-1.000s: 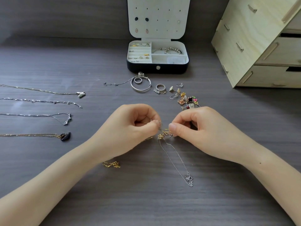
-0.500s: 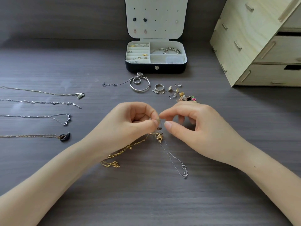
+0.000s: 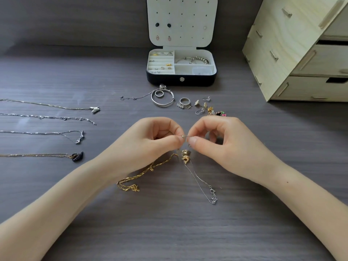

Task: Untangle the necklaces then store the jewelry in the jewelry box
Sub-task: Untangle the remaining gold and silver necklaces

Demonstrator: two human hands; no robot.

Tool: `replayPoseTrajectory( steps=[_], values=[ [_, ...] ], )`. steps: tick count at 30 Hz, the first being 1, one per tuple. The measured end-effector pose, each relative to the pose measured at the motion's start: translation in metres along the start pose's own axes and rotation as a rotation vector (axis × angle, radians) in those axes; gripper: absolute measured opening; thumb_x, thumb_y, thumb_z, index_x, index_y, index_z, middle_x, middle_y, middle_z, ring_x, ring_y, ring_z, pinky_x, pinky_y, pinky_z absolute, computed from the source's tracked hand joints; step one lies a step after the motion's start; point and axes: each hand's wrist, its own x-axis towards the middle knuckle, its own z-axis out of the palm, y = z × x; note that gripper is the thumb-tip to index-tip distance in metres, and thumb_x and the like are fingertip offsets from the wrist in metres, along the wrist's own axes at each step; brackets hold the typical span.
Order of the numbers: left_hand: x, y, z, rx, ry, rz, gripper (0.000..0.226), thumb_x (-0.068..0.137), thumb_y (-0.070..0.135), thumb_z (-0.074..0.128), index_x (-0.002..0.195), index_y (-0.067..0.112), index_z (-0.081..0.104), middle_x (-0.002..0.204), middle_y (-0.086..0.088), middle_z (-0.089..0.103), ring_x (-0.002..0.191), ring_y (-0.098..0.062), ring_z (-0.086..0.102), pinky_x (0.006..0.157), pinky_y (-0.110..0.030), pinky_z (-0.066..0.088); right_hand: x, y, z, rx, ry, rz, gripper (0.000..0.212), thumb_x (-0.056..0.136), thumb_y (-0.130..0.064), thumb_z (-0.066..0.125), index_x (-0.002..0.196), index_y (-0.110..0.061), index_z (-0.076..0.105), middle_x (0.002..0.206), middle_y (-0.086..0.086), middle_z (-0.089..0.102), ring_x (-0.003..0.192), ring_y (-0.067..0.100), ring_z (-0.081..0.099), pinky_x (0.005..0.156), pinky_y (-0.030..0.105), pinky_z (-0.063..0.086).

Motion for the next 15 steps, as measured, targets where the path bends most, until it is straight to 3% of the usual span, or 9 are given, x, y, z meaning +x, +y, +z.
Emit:
replayPoseTrajectory(
  steps=[2,4,8,15],
  values=[
    [0.000,-0.001,-0.001,0.024,-0.005,0.005,0.007,0.074,0.027,0.059,0.077,0.024,0.064,0.066,-0.001,0.055,0.065,-0.015,0.044,0.061,-0.025,0.035,0.002,-0.002,-0.004,0.025,0.002,0.008,0.008,0.085,-0.012,0.064,0.078,-0.015,0.066,0.073,-0.007,0.064,0.062,0.009,0.054,0.063,0.025,0.046],
    [0.001,-0.003,-0.003,0.094,0.005,0.018,0.016,0.072,0.032,0.058,0.084,0.022,0.062,0.066,-0.006,0.049,0.064,-0.019,0.039,0.061,-0.029,0.030,0.004,-0.002,-0.004,0.011,0.019,-0.008,0.009,0.086,-0.009,0.062,0.079,-0.015,0.063,0.076,-0.005,0.066,0.067,0.006,0.058,0.068,0.026,0.048],
    [-0.001,-0.007,-0.005,0.352,0.098,0.032,0.010,0.078,0.017,0.056,0.084,0.025,0.060,0.051,0.007,0.049,0.051,-0.010,0.040,0.053,-0.023,0.032,0.014,-0.001,-0.002,-0.094,0.045,-0.018,0.010,0.086,-0.012,0.061,0.079,-0.019,0.061,0.073,-0.005,0.065,0.067,0.008,0.057,0.065,0.023,0.045],
    [-0.002,-0.009,-0.014,0.585,0.237,0.051,0.013,0.065,0.029,0.047,0.073,0.028,0.057,0.058,0.016,0.057,0.055,-0.005,0.048,0.056,-0.026,0.035,0.042,-0.008,0.008,-0.438,0.030,-0.107,0.007,0.085,-0.019,0.059,0.084,-0.024,0.062,0.071,-0.014,0.056,0.063,0.003,0.046,0.065,0.027,0.037]
  ],
)
